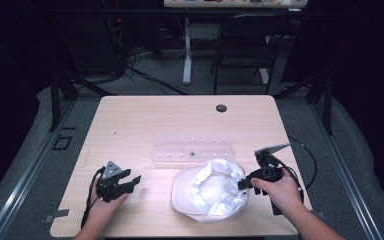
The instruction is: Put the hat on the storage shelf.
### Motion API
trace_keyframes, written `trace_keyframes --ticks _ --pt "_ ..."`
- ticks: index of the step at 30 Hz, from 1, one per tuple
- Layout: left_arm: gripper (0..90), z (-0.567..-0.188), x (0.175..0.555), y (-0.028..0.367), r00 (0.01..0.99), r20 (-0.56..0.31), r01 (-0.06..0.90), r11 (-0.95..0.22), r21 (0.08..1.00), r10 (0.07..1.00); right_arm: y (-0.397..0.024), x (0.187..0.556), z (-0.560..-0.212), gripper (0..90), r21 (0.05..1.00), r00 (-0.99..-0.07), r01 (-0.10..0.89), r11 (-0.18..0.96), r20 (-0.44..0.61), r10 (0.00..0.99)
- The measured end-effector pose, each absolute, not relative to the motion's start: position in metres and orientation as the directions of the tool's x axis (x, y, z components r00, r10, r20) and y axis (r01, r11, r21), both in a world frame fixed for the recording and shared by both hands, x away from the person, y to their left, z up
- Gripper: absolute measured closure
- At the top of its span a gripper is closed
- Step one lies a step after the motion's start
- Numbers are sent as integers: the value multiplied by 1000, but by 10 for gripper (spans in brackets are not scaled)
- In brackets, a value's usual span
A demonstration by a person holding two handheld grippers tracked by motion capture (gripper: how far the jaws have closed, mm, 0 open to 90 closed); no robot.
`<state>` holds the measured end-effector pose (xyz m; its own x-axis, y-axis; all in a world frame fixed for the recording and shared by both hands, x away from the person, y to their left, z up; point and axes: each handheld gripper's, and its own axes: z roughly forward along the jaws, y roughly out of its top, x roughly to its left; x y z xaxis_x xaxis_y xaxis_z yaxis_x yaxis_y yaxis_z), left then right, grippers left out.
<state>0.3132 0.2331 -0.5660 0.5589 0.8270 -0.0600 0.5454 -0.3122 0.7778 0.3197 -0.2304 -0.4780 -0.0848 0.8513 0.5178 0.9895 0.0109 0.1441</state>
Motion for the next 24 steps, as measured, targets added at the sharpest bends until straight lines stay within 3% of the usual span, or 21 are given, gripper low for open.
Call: trace_keyframes --ticks 24 --pt "495 -566 313 233 558 -63 549 -311 776 827 -222 336 -433 810 132 -81 991 39 337 938"
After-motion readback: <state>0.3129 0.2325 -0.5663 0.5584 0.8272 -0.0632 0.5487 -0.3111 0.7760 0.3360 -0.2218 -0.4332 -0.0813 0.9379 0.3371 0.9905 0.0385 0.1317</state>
